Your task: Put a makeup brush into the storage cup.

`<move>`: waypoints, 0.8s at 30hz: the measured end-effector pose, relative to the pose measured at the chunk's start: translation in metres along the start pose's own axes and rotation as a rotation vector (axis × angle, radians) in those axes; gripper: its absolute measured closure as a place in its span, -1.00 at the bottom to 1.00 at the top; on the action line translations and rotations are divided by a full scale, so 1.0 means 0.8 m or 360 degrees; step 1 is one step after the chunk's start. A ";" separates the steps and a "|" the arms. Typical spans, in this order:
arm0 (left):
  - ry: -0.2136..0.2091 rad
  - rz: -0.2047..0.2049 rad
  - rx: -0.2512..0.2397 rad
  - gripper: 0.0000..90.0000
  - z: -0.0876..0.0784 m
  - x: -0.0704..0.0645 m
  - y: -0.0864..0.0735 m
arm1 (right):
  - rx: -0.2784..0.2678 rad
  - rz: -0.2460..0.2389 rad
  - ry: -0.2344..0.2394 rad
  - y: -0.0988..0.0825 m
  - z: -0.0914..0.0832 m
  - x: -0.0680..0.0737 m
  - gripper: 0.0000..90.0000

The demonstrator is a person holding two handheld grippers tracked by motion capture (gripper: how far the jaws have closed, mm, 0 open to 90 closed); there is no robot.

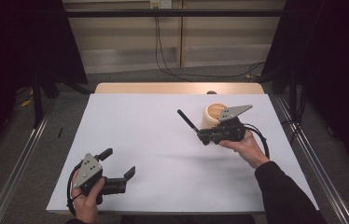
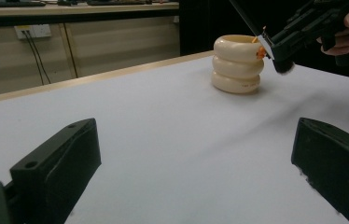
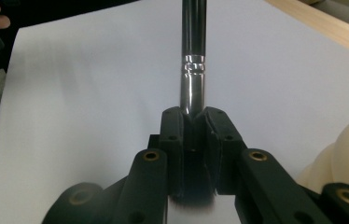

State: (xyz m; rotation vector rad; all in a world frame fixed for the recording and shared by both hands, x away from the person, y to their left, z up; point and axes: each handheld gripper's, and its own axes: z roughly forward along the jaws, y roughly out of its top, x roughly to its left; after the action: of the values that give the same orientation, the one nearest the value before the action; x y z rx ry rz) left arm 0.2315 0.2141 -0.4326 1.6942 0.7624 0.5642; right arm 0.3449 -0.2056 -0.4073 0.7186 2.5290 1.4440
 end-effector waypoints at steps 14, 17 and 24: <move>0.0015 -0.0001 0.0007 -0.97 -0.001 0.001 0.000 | -0.0148 -0.0006 -0.0011 -0.004 -0.013 0.008 0.75; 0.0014 -0.0002 0.0002 -0.97 -0.002 0.001 0.000 | -0.0184 -0.0021 -0.0012 -0.003 -0.021 0.012 0.75; 0.0009 0.0008 0.0005 -0.97 -0.002 0.000 0.000 | -0.0247 0.0019 -0.0023 -0.009 -0.035 0.011 0.75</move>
State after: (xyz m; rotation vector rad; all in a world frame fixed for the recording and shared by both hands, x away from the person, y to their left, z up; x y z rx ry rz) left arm 0.2309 0.2150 -0.4319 1.6986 0.7638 0.5715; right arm 0.3252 -0.2264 -0.3980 0.7167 2.3728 1.6111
